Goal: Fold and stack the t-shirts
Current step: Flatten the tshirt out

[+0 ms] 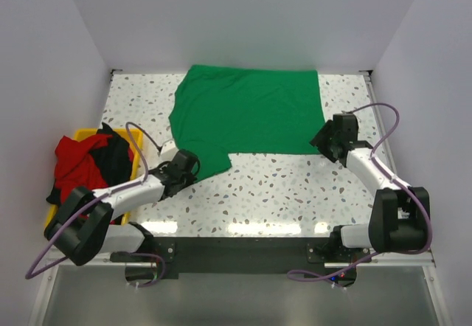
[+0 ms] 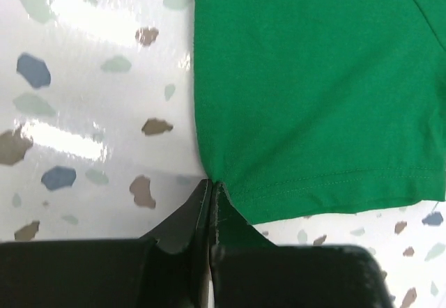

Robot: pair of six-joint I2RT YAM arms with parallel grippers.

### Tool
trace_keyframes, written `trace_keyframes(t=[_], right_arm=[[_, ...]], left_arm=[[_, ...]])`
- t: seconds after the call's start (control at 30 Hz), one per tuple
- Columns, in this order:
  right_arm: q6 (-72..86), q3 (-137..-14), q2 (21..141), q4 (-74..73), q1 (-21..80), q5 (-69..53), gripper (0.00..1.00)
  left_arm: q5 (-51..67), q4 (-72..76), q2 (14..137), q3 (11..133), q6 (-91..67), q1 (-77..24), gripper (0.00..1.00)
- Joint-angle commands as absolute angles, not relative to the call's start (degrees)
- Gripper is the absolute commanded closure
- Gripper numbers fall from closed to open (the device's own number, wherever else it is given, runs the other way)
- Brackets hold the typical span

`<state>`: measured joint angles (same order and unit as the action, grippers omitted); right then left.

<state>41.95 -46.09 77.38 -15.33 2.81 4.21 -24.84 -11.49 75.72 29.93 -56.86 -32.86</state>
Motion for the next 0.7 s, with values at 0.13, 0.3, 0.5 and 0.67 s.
trace_keyframes(t=[0.13,0.3,0.5,0.67], right_arm=[[41.5,-40.6,74.0,-17.0,1.0,10.5,0.39],[41.3,-38.4,72.3,-18.2,0.2,12.0,0.39],[41.0,-37.5,72.7,-17.7,-2.1,14.1,0.39],[42.4,-37.3,75.1,-14.6,-3.3,13.0,0.40]], left_arm=[[-22.8,-17.2,65.9,22.7,-64.0,-37.6,1.00],[-22.1,-20.1,61.3,20.1,-66.1,-38.7,1.00],[-22.1,-23.9,56.0,19.9,-66.4,-38.8,1.00],[-21.7,-24.9,55.6,20.5,-65.0,-38.8,1.00]])
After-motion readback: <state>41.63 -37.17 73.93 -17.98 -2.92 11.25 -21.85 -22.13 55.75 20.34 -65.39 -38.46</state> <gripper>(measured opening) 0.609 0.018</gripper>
